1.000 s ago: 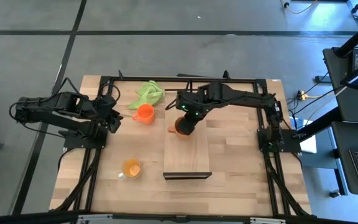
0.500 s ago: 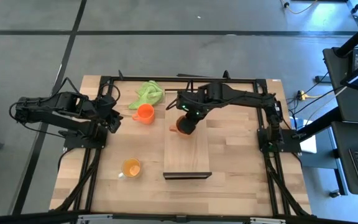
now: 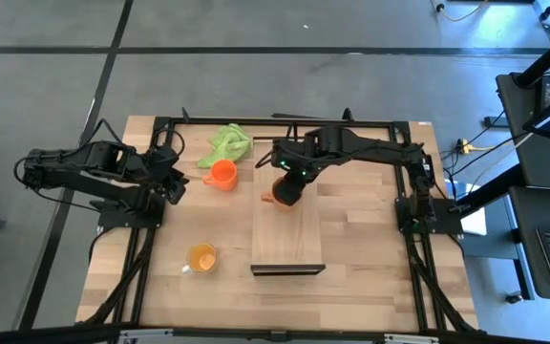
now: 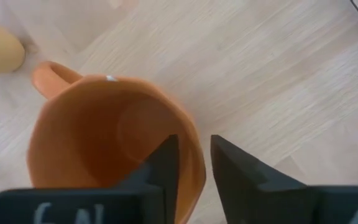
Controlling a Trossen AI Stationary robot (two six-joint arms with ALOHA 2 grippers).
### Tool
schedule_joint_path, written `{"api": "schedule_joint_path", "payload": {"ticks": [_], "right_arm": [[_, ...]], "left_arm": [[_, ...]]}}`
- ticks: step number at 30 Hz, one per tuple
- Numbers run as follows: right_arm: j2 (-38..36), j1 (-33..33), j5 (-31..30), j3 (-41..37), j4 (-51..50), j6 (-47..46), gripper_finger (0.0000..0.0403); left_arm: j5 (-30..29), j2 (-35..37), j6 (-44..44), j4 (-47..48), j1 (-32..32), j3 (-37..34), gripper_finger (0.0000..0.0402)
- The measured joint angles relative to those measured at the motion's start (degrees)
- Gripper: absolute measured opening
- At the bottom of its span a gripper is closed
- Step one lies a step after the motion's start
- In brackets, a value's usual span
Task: Stack small to large cups/mugs on shelf
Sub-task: Put the brown mug on the shelf, then put the orange mug on the shelf
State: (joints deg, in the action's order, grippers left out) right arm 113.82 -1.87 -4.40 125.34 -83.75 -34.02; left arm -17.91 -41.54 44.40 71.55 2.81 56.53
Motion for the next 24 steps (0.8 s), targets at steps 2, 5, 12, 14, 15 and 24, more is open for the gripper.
{"api": "schedule_joint_path", "payload": {"ticks": [2,5,12,14,15,24], "right_arm": [[0.0,0.0,-0.1,0.0,0.0,0.0,0.0106],[0.0,0.0,-0.1,0.0,0.4,0.2,0.0121],[-0.8,0.0,-1.9,1.5,1.0,1.5,0.0148],[-0.8,0.0,-3.0,3.3,1.1,1.8,0.0153],[-0.8,0.0,-3.7,4.4,1.2,2.2,0.0155],[-3.2,0.1,-11.8,9.2,3.3,4.8,0.0164]], "left_arm": [[0.0,0.0,0.0,0.0,0.0,0.0,0.0128],[0.1,0.0,0.0,0.0,0.0,0.0,0.0128],[1.0,0.0,-0.6,0.0,0.0,0.0,0.0128],[1.1,0.0,-1.4,0.0,0.0,0.0,0.0128],[1.1,0.0,-1.5,0.0,0.0,0.0,0.0128],[8.7,0.0,-8.4,-3.0,0.8,-1.5,0.0128]]}}
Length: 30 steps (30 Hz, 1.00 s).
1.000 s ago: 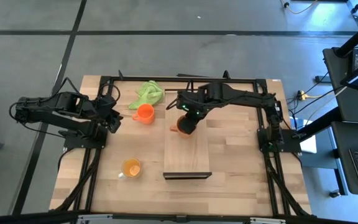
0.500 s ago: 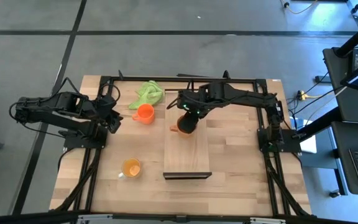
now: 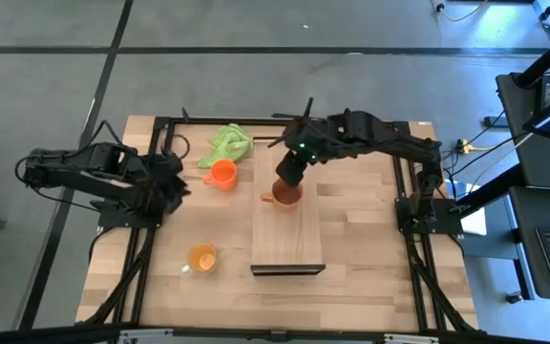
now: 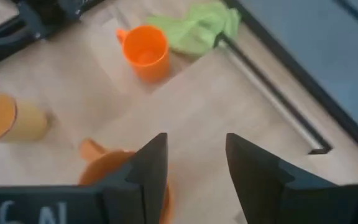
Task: Stack small to large cups/mugs on shelf
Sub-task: Put the orange mug on the shelf
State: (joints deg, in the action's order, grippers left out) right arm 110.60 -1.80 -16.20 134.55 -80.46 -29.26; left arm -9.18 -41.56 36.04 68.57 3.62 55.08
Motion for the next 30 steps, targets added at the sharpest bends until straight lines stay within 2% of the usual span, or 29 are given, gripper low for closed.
{"api": "schedule_joint_path", "payload": {"ticks": [3,10,12,15,18,21,27,30], "right_arm": [[-0.9,0.1,-2.8,0.4,-0.6,0.8,0.0164],[-2.4,0.3,-6.0,0.4,-0.2,1.2,0.0164],[-2.4,0.3,-6.0,0.4,-0.3,1.4,0.0164],[-2.4,0.2,-6.5,0.4,-0.3,2.5,0.0164],[-2.4,0.1,-6.7,0.4,-0.3,2.7,0.0164],[-2.4,0.0,-6.7,0.4,-0.3,2.8,0.0164],[-2.4,0.3,-6.6,0.4,-0.3,1.9,0.0164],[-2.4,0.8,-6.3,0.4,-0.5,0.8,0.0164]], "left_arm": [[4.6,-0.1,-0.9,-4.0,2.4,-2.0,0.0128],[5.3,-2.6,10.7,-0.6,8.7,-6.7,0.0128],[5.1,-3.8,13.5,-0.7,10.6,-8.1,0.0128],[0.7,-5.9,14.2,-0.9,12.1,-8.8,0.0128],[-5.5,-8.0,9.2,-1.2,10.5,-8.2,0.0128],[-6.8,-8.8,0.8,-3.7,6.3,-8.1,0.0128],[-1.1,-9.7,-23.0,-15.3,-3.5,-8.0,0.0128],[2.4,-10.0,-31.7,-15.0,-11.6,-8.0,0.0128]]}}
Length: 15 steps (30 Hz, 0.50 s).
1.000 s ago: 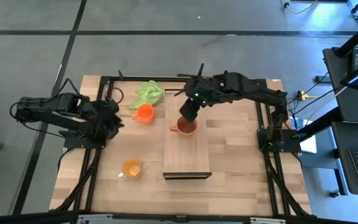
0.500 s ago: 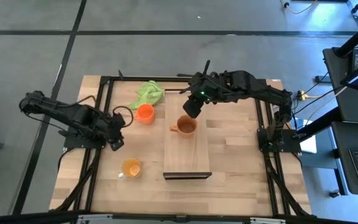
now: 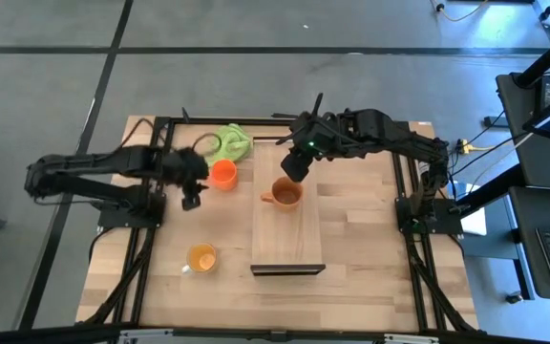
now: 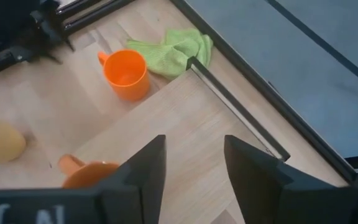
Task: Stack small to large cups/mugs on shelf
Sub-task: Put the orange mug on the shelf
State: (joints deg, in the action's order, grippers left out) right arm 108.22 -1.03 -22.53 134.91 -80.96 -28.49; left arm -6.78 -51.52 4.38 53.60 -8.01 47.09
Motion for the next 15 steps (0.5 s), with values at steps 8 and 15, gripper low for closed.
{"api": "schedule_joint_path", "payload": {"ticks": [8,15], "right_arm": [[0.0,1.6,0.1,0.0,-1.7,-3.9,0.0164],[0.0,2.5,-0.8,0.0,-3.6,-7.4,0.0164]], "left_arm": [[15.5,-5.4,-11.7,0.2,-23.6,0.0,0.0128],[17.4,-11.7,-11.6,-5.5,-30.0,0.0,0.0128]]}}
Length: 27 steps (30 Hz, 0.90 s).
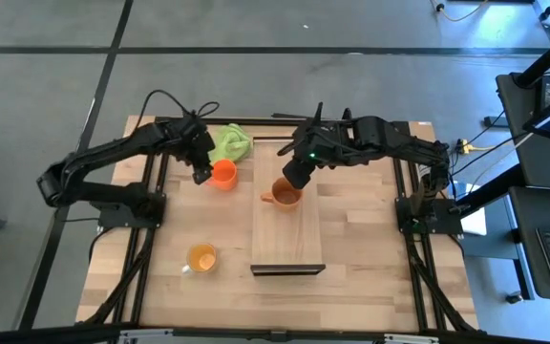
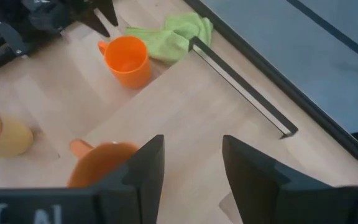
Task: Stack small to large cups/mugs on shelf
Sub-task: Put the orange mug on the shelf
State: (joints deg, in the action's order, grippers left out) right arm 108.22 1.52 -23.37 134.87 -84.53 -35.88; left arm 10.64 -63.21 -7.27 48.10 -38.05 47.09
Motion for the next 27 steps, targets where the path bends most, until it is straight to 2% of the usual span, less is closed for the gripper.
{"api": "schedule_joint_path", "payload": {"ticks": [12,27], "right_arm": [[0.0,0.7,-2.5,0.0,-1.3,-2.7,0.0164],[0.0,0.7,-2.6,0.0,-1.7,-2.7,0.0164]], "left_arm": [[-1.1,-9.2,-4.8,-4.2,-0.6,0.0,0.0128],[-1.3,-11.8,-6.3,-11.2,-0.6,0.0,0.0116]]}}
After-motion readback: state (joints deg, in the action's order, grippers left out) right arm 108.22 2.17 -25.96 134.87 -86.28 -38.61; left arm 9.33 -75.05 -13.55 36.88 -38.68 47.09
